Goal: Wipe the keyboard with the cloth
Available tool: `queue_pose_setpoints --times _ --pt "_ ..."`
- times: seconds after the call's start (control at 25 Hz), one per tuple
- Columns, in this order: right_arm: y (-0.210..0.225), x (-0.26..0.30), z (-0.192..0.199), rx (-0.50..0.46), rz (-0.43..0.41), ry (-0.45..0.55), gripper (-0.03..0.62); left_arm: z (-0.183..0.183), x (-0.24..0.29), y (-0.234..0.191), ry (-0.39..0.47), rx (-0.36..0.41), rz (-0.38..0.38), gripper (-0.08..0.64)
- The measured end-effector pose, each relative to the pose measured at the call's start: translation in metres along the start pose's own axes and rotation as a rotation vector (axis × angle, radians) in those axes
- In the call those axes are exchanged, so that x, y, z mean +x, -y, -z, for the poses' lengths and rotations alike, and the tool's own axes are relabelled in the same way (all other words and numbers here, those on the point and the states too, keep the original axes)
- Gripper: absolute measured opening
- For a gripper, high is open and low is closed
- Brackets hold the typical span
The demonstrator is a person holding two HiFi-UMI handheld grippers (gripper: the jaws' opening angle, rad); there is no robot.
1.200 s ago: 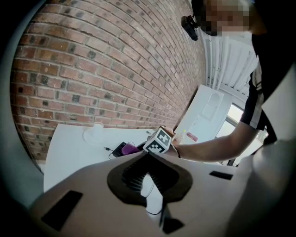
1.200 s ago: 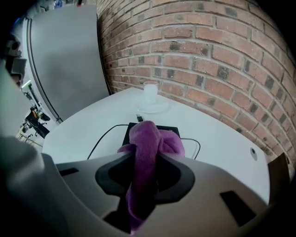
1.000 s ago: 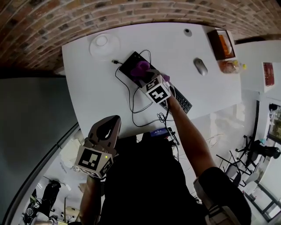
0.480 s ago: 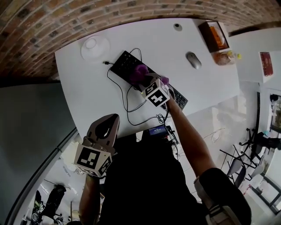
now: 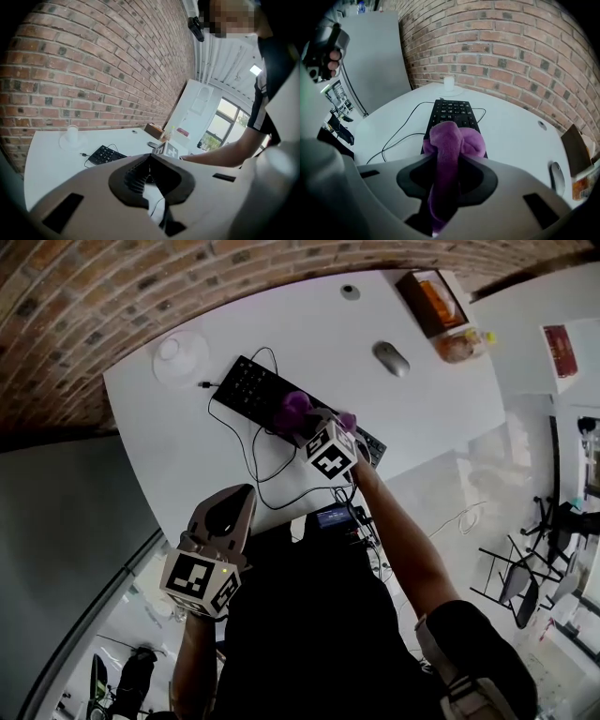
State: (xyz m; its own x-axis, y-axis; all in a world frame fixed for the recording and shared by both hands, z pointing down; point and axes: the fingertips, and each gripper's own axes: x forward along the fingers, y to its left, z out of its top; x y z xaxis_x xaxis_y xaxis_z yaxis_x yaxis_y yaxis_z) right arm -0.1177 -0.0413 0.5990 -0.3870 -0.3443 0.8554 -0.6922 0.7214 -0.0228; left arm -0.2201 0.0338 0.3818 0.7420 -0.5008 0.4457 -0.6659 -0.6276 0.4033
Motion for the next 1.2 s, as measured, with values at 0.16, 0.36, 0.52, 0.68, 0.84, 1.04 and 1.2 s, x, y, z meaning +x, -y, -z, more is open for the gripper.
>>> queue_pose_setpoints --times 0.16,0.36,0.52,0.68,0.84,1.04,1.2 --pt "-0.001 -0.013 0.021 0.011 0.008 -0.01 0.123 0.001 0.008 0.014 -0.011 0.017 0.023 0.014" --pt "-0.001 -0.028 0.049 0.048 0.024 -0.013 0.123 -0.001 0.021 0.032 -0.017 0.045 0.063 0.014" --pt "-0.001 -0.04 0.068 0.077 0.037 -0.011 0.123 -0.002 0.029 0.046 -0.03 0.067 0.092 0.014" --pt "-0.004 -0.052 0.085 0.109 0.048 -0.004 0.123 -0.003 0.035 0.056 -0.041 0.081 0.108 0.014" --pt "-0.006 -0.061 0.102 0.116 0.052 -0.01 0.123 -0.005 0.041 0.065 -0.048 0.098 0.125 0.014" --pt "-0.008 -0.072 0.122 0.144 0.047 -0.026 0.123 -0.01 0.048 0.076 -0.047 0.127 0.152 0.014" --pt "-0.012 -0.082 0.137 0.159 0.05 -0.039 0.123 -0.014 0.052 0.081 -0.043 0.138 0.162 0.014"
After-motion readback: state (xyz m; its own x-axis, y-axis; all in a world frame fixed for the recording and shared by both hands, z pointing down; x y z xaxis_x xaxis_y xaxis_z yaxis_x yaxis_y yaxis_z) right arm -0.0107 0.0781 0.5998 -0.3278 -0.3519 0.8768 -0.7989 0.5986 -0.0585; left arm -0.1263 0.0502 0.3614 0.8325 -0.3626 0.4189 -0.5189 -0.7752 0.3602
